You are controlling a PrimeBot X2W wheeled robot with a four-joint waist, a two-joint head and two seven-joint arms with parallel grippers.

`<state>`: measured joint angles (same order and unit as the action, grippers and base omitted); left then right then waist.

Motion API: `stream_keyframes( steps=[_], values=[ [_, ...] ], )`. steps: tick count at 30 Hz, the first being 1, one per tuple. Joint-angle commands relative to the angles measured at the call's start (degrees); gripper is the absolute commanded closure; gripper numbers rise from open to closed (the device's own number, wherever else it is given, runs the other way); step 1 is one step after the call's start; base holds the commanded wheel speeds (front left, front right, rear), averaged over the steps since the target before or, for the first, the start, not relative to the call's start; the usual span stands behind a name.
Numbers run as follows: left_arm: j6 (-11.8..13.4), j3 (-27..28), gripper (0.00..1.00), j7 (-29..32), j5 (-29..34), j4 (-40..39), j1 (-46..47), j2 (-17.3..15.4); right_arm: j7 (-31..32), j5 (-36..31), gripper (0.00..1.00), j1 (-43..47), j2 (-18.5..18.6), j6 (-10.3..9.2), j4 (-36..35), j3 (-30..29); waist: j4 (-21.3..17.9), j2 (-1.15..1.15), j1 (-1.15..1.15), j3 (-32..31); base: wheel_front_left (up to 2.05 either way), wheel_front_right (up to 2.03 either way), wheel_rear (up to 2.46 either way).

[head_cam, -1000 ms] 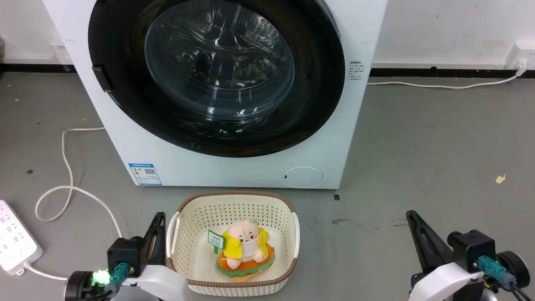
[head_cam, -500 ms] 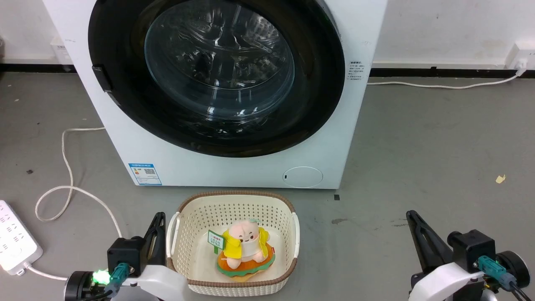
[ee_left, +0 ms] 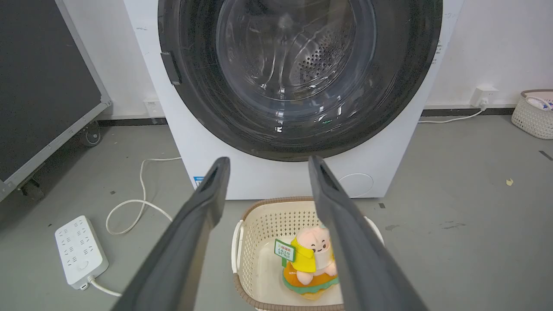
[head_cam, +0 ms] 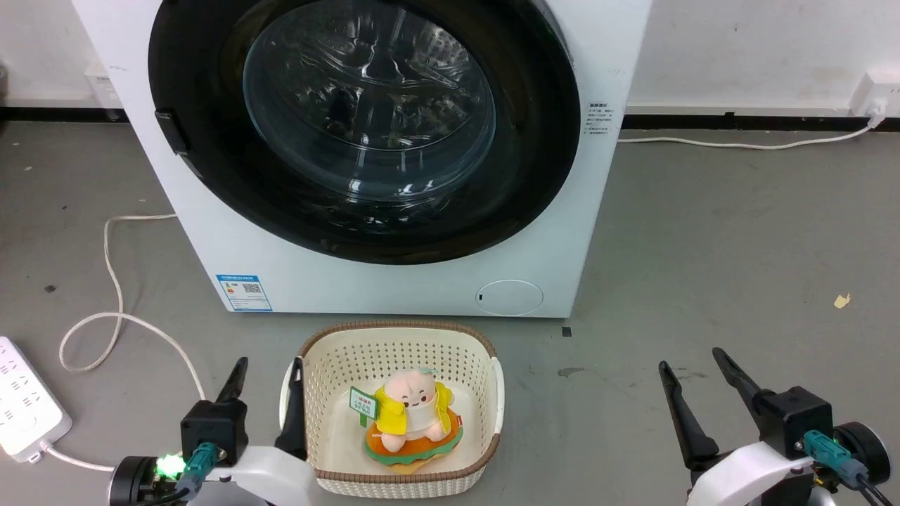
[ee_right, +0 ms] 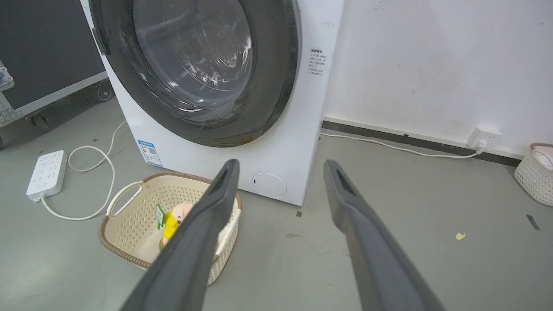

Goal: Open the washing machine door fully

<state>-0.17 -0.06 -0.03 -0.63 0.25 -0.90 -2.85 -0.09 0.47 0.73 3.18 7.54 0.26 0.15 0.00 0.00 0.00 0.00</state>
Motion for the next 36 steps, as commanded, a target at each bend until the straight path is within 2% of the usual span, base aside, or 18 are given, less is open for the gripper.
stream_keyframes(
  steps=[1,17,36],
  values=[
    [0.1,-0.1,0.0,-0.2,0.0,0.0,0.0,0.0,-0.2,0.2,0.0,0.0,0.0,0.0,-0.1,0.0,0.0,0.0,0.0,0.0,0.0,0.0,0.0],
    [0.9,-1.7,0.0,-2.1,-0.2,-0.4,0.6,0.0,-2.1,1.0,0.0,-0.5,0.1,-0.01,-1.1,0.0,0.4,0.0,0.0,1.5,0.0,0.0,0.0],
    [2.4,-4.0,0.0,-4.4,-0.5,-1.6,3.5,0.0,-2.5,4.3,0.0,-8.8,4.4,-0.02,-2.4,1.3,2.0,0.0,0.0,6.6,0.0,0.0,0.0]
  ],
)
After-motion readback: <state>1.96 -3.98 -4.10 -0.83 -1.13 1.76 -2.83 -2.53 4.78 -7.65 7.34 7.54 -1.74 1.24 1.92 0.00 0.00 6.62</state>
